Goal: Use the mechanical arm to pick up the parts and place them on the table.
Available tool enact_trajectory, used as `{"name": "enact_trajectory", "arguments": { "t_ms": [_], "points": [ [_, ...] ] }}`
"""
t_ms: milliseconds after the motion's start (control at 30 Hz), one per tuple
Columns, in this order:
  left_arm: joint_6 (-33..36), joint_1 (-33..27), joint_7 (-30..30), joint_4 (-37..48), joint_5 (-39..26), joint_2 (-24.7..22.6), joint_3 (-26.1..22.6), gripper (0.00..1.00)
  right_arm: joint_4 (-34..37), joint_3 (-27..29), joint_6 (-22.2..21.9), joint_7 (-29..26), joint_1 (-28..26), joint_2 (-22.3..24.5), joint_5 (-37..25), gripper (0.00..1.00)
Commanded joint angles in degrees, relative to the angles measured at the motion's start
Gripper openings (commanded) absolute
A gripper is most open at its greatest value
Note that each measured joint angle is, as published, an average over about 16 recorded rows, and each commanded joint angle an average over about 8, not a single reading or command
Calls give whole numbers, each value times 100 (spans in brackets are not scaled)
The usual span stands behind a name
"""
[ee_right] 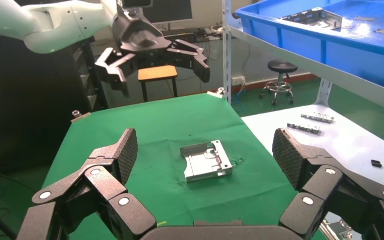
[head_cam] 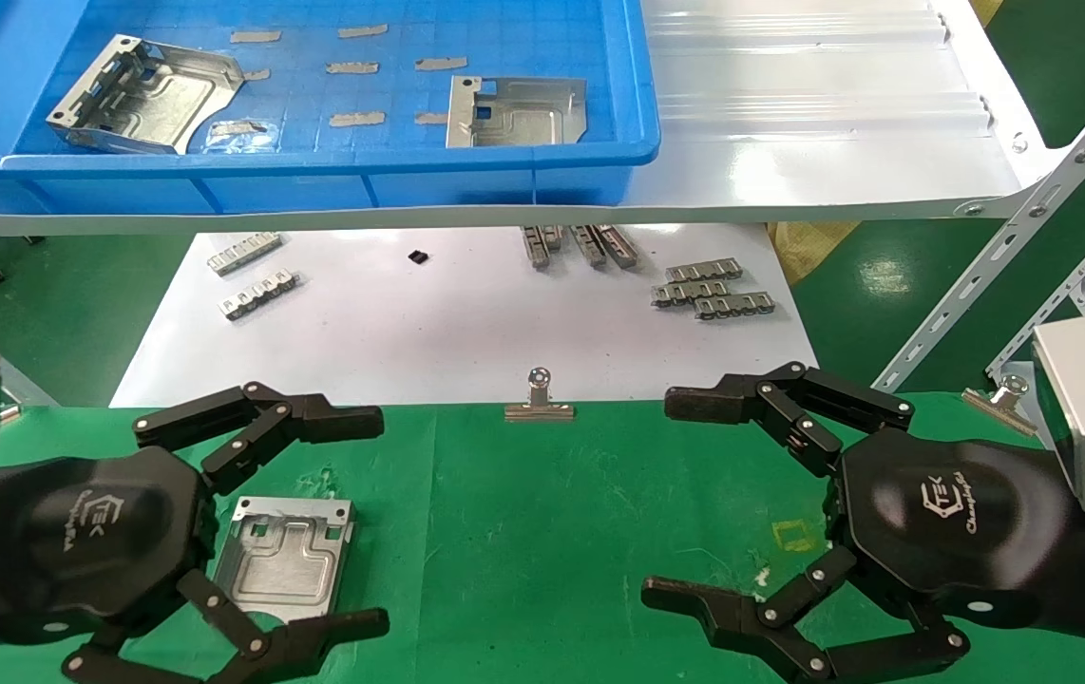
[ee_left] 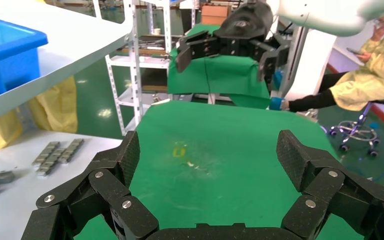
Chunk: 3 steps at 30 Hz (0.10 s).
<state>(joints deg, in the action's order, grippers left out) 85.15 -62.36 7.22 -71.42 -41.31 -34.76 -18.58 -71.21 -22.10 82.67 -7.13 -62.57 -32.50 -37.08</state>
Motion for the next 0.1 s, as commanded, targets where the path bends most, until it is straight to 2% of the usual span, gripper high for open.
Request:
{"name": "enact_trajectory", "arguments": {
  "t_ms": [33, 100],
  "points": [
    [38, 54, 244, -148, -37, -17, 176, 100, 0, 0, 0, 0, 0, 0, 0, 100],
    [48, 69, 309, -188, -47, -21, 223, 100, 0, 0, 0, 0, 0, 0, 0, 100]
  ]
}}
